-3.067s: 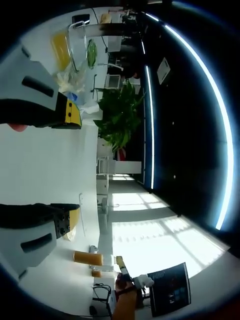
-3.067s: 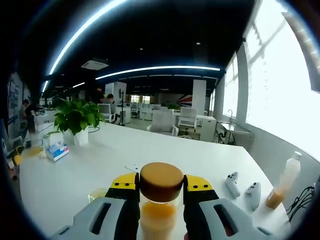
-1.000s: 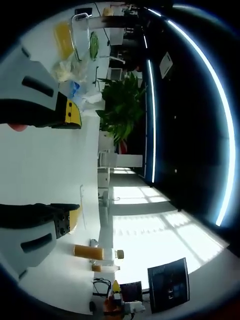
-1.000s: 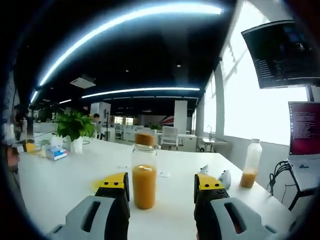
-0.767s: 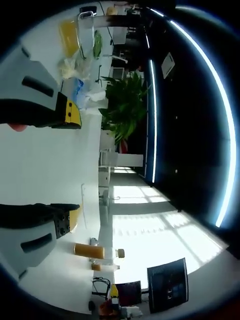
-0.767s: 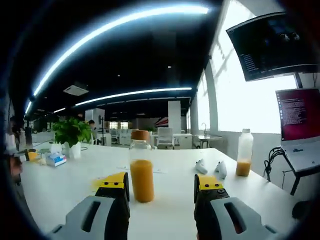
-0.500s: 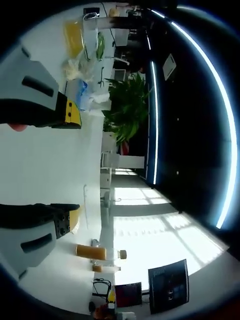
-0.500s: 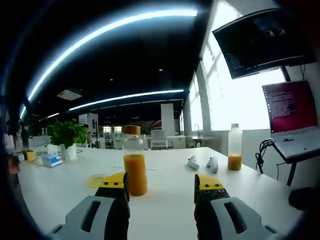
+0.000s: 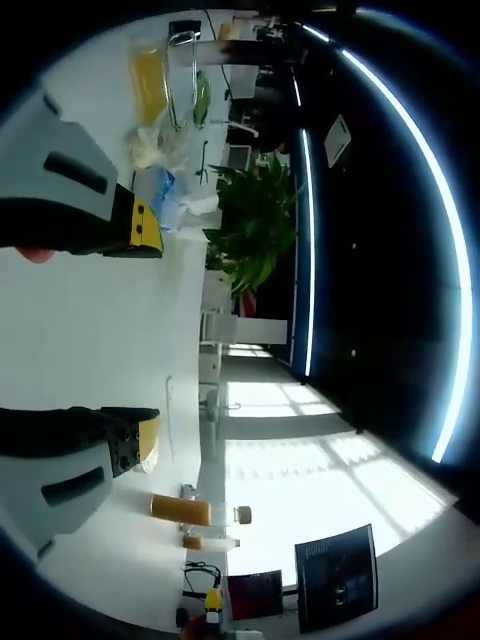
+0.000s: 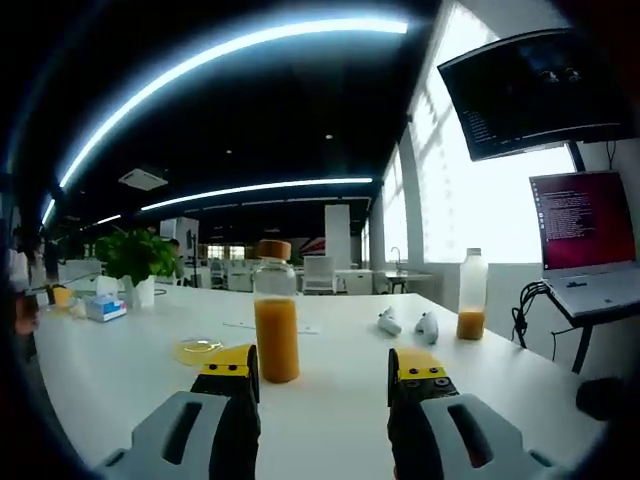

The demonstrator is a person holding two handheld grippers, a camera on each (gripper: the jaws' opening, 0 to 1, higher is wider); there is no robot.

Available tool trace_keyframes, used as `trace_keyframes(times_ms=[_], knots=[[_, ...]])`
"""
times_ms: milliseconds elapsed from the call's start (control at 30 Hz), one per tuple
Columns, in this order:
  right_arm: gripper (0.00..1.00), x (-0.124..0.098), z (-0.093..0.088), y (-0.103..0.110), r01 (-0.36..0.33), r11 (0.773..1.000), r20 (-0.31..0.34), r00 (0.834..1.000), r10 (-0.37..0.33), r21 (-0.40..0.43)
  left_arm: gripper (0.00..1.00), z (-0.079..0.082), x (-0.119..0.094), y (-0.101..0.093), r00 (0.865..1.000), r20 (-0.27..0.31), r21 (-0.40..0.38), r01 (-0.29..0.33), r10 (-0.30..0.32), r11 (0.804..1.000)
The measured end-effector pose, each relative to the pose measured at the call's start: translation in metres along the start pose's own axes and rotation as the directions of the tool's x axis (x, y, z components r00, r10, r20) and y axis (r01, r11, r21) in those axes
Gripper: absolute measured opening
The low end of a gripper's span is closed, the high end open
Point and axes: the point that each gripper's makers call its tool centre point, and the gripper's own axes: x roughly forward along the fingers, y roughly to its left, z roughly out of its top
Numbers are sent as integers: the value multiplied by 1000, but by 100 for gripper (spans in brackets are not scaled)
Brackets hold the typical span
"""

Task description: Open the Petri dish lid, place the lid on the table, pour the liquid culture medium into the Petri dish, pick up the Petri dish lid from the table, and close the Petri dish

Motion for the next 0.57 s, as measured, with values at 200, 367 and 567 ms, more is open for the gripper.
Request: trace_keyframes(times_ms=[200,367,567], knots=[[46,0,0,0,1,1000,-1,1000,-1,4,51,-2,0,1,1000,-4,1,-1,1,1000],[46,-1,-3,0,4,1000,-10,1000,-4,4,51,-1,0,1,1000,-1,0,-1,1,1000],[46,-1,-6,0,1,1000,-15,1000,-1,14,51,-1,1,0,1000,2,-4,1,-1,1000]])
